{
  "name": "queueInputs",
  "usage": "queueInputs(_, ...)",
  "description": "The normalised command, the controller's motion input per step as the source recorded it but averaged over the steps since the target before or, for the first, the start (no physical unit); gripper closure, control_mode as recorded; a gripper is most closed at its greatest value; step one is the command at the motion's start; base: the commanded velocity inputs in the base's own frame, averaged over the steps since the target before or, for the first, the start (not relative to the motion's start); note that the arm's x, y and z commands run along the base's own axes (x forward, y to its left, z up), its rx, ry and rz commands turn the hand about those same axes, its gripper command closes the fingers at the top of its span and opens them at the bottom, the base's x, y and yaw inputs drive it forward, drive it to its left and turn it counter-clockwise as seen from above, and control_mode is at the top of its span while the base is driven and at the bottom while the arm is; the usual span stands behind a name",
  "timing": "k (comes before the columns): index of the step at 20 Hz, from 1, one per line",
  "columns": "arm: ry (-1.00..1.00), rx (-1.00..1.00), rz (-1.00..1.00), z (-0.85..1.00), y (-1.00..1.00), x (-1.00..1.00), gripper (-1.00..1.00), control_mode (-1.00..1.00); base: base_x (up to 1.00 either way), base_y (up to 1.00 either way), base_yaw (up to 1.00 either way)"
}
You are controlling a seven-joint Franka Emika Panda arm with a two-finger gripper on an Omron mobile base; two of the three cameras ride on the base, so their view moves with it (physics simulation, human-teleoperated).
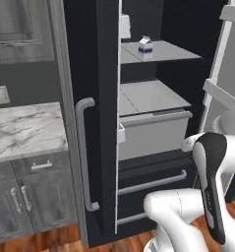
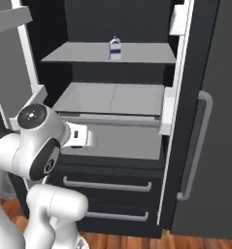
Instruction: Take a sugar cube from the saucer and place it inside the coffee. Then, grab milk from the fridge and place it next to the coffee on the counter to sweeten the coffee.
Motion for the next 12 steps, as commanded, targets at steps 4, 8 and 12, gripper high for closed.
queueInputs(4, 0.0, 0.0, 0.0, 0.0, 0.0, 0.0, -1.0, 1.0, 0.7, -0.44, 0.08)
queueInputs(8, 0.0, 0.0, 0.0, 0.0, 0.0, 0.0, -1.0, 1.0, 0.71, -0.11, 0.0)
queueInputs(12, 0.0, 0.0, 0.0, 0.0, 0.0, 0.0, -1.0, 1.0, 0.55, 0.0, -0.01)
